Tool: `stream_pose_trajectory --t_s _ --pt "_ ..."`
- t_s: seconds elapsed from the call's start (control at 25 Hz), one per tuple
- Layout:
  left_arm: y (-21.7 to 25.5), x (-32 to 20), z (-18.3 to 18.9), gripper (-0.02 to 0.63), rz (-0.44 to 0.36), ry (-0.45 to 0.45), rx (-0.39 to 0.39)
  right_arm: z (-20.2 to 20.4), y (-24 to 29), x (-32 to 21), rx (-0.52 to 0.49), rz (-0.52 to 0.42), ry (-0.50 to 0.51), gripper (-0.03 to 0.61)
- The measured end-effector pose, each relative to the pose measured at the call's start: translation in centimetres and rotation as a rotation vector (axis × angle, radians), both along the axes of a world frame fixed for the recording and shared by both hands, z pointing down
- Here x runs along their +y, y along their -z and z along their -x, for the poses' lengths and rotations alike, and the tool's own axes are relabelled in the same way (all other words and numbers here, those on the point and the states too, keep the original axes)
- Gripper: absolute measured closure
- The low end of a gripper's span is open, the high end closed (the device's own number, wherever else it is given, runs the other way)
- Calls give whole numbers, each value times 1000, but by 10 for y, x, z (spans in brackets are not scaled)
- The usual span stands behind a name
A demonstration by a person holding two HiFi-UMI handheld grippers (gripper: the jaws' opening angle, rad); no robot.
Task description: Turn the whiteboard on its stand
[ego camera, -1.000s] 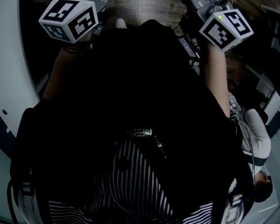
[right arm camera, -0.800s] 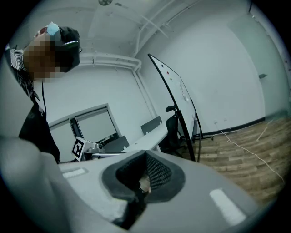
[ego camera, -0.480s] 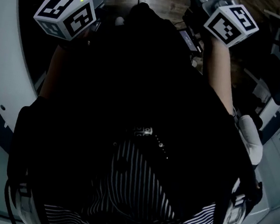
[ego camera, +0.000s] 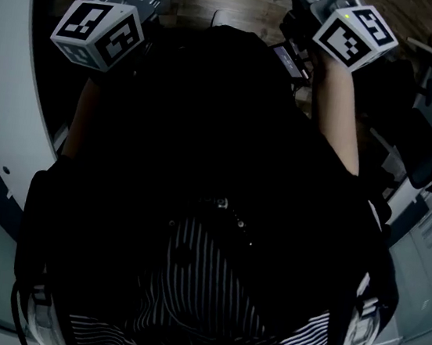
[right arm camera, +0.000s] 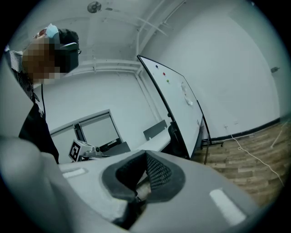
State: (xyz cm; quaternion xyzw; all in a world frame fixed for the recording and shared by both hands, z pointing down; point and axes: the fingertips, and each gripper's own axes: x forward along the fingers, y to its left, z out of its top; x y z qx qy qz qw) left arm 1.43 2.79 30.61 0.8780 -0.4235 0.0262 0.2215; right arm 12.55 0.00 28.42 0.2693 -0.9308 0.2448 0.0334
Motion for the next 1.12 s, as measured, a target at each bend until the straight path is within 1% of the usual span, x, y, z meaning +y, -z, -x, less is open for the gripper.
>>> stream_pose_trajectory --t_s 0.16,0.36,0.56,0.72,0.8,0.88,0.96,1.12 --pt "1 -27 6 614 -10 41 2 5 -5 -29 -6 5 26 578" --pt "-2 -52 22 614 -6 91 38 22 -12 -55 -22 11 62 577" --pt "-29 -95 1 613 24 99 11 -3 -40 -103 -40 28 61 577" --pt "-12 -103 -36 614 46 134 -5 -46 -31 -110 -76 43 77 578" --pt "-6 -102 -44 614 45 164 -23 -58 -34 -108 -80 55 98 578" --pt "-6 -109 -48 614 52 186 -35 -63 -40 -115 -89 66 113 577" --pt "-10 -117 -50 614 70 186 -42 -64 -47 -125 -99 77 119 578" --pt "-12 -124 -40 614 82 183 -58 -51 -51 -136 -112 88 127 578"
